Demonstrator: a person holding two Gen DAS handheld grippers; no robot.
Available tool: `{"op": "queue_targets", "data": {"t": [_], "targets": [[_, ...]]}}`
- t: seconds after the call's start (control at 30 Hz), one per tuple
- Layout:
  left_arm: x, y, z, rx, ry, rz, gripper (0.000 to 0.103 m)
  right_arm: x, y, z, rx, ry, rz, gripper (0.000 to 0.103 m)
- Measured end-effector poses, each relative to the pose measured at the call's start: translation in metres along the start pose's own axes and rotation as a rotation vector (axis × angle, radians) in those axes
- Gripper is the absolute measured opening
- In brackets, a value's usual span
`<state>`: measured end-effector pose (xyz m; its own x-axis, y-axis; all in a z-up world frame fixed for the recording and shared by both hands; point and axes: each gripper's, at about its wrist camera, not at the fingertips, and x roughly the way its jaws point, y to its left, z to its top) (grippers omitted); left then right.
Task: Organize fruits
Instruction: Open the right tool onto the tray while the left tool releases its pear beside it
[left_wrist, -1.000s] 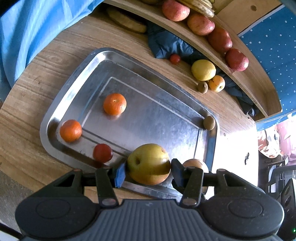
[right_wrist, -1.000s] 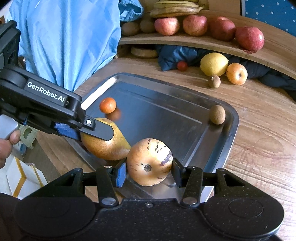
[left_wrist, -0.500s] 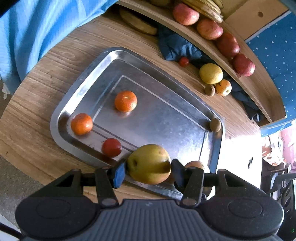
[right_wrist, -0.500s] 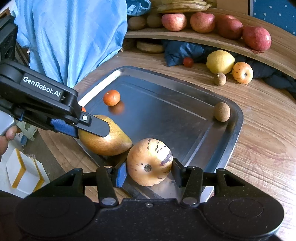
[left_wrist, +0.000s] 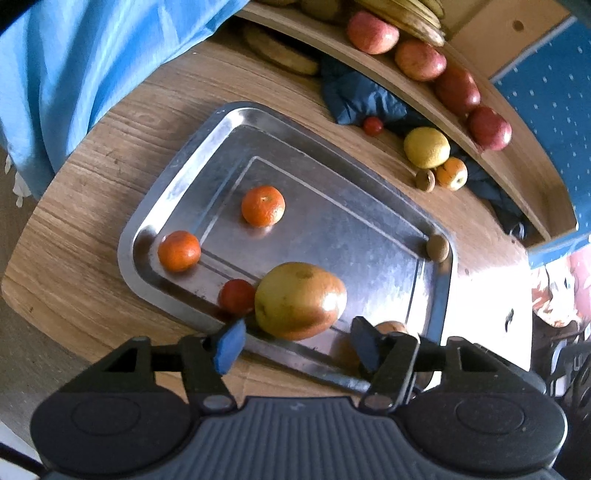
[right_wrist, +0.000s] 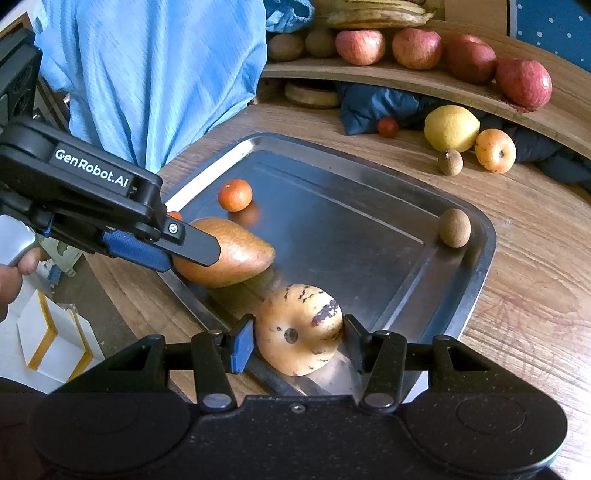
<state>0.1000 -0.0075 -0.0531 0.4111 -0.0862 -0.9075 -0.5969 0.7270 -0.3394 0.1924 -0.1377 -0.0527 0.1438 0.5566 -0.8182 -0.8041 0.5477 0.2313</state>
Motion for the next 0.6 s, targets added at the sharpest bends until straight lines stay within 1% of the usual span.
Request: {"op": "queue_targets", "data": {"t": [0.1,0.13,0.17,0.3,0.37,0.43,0.5,0.6], "targets": [[-0.003,0.0,-0.003,0.03,0.019,0.014,0.075,-0.004,0.001,-0.001,0.001,-0.008,0.004,0.06],[-0.004,-0.001,-0.004,0.042,0.026,0.017,0.079,-0.006,0.001,-0.001,0.001,-0.011,0.004,0.062],[-0.005,-0.002,-0.004,0.06,0.034,0.02,0.083,-0.008,0.001,-0.002,0.002,-0.012,0.004,0.066],[-0.006,-0.01,-0.007,0.152,0.08,0.039,0.091,-0.014,0.002,-0.003,0.003,-0.014,-0.002,0.079],[-0.005,-0.014,-0.009,0.197,0.108,0.057,0.095,-0.018,0.002,-0.004,0.001,-0.014,-0.014,0.084],[-0.004,-0.015,-0.012,0.237,0.134,0.08,0.097,-0.021,0.002,-0.004,-0.002,-0.008,-0.032,0.089],[-0.002,-0.014,-0.013,0.261,0.158,0.109,0.098,-0.024,0.003,-0.006,-0.008,0.017,-0.061,0.095],[0.001,-0.011,-0.013,0.282,0.187,0.158,0.099,-0.027,0.001,-0.011,0.004,0.045,-0.095,0.099]]}}
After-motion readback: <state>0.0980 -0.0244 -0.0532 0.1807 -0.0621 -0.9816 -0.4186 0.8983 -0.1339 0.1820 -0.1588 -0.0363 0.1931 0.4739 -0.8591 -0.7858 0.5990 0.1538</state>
